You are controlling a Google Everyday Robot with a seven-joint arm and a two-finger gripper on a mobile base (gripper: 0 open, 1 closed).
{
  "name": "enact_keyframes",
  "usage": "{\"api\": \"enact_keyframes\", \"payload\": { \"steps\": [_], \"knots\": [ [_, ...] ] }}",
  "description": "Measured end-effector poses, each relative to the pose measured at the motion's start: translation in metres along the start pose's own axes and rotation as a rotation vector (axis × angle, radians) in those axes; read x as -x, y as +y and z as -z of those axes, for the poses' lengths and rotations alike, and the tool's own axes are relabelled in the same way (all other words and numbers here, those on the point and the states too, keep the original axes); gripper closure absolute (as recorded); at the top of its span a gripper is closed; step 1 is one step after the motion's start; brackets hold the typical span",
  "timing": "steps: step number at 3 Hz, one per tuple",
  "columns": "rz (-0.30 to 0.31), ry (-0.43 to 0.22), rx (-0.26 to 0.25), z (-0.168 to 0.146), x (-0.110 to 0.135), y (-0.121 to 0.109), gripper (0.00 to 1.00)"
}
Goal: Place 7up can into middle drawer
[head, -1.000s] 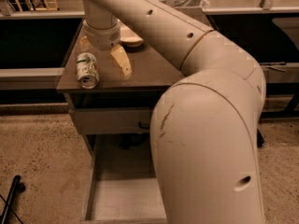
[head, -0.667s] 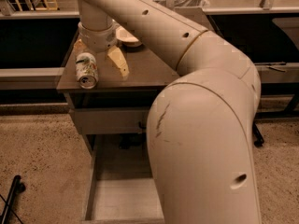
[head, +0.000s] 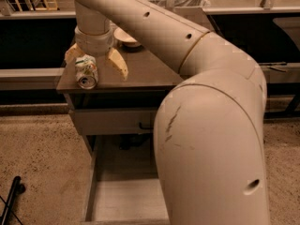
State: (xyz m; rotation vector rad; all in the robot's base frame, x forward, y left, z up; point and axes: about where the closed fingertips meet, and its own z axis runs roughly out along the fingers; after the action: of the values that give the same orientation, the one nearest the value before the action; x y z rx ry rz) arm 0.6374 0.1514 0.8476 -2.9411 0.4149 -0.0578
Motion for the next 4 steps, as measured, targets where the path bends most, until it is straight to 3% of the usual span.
{"api": "enact_keyframes", "payload": {
  "steps": [1, 2, 3, 4],
  "knots": [
    [-0.007, 0.001, -0.001, 0.0, -0.001, 0.0, 0.0],
    [0.078, 0.008, 0.024, -0.007, -0.009, -0.01, 0.0],
    [0.225, 0.016, 0.054, -0.022, -0.023, -0.027, 0.0],
    [0.353, 0.026, 0.064, -0.032, -0.035, -0.039, 0.18]
  ]
}}
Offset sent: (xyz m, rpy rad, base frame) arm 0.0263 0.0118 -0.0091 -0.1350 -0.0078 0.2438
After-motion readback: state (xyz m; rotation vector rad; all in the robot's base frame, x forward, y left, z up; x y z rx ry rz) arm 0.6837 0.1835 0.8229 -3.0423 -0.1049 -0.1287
